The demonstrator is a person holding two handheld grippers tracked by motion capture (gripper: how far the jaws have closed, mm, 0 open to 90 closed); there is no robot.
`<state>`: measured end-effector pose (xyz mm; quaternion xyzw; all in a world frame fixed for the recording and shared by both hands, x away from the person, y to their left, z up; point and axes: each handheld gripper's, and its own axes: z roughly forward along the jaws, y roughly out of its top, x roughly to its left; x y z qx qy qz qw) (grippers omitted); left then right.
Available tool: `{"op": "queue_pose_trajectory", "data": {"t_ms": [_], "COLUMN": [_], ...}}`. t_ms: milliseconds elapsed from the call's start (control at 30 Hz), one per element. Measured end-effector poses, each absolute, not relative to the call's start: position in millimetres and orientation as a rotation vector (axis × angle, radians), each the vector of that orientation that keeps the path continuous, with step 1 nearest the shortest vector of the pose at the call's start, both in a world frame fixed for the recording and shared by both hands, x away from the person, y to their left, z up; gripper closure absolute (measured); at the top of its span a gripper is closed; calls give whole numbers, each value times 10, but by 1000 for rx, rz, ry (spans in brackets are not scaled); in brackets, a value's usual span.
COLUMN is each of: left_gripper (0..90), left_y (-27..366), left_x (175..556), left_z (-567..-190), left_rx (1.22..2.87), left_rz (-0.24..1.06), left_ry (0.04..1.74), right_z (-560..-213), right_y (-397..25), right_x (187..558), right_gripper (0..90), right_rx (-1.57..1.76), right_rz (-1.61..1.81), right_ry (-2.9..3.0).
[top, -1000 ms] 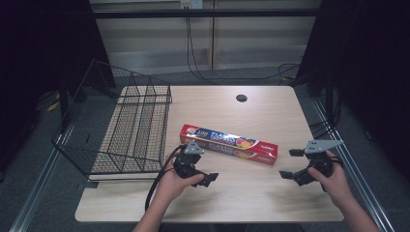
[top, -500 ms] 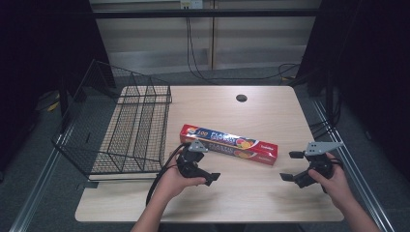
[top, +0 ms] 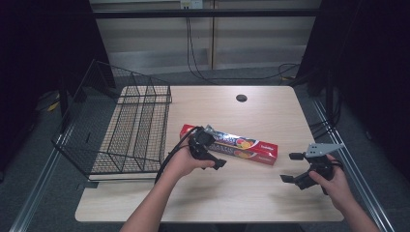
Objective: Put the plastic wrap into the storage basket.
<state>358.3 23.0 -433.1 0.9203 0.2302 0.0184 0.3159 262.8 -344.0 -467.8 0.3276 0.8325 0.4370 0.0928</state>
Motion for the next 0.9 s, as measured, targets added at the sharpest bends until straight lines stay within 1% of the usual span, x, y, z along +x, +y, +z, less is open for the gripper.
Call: {"op": "queue_pose_trajectory", "data": {"t_ms": [267,567,900], "left_gripper": [49,48,48], "left_y": [66,-37,-89], "left_x": [3766,3922,4118], "left_z": [-4295,-4271,-4318], "left_rx": [2439,2462,2479], "left_rz": [16,31,2], "left_ry": [600,576,615], "right_z": [-4689,-4694,-4704], "right_y": [-3512,-3531,-3513], "right_x": [2576,2523,2510], "right_gripper": [23,23,23], "right_rx": [1003,1007,993], "right_rz": [1312,1301,1309], "right_ry": [2442,2439,2446]}}
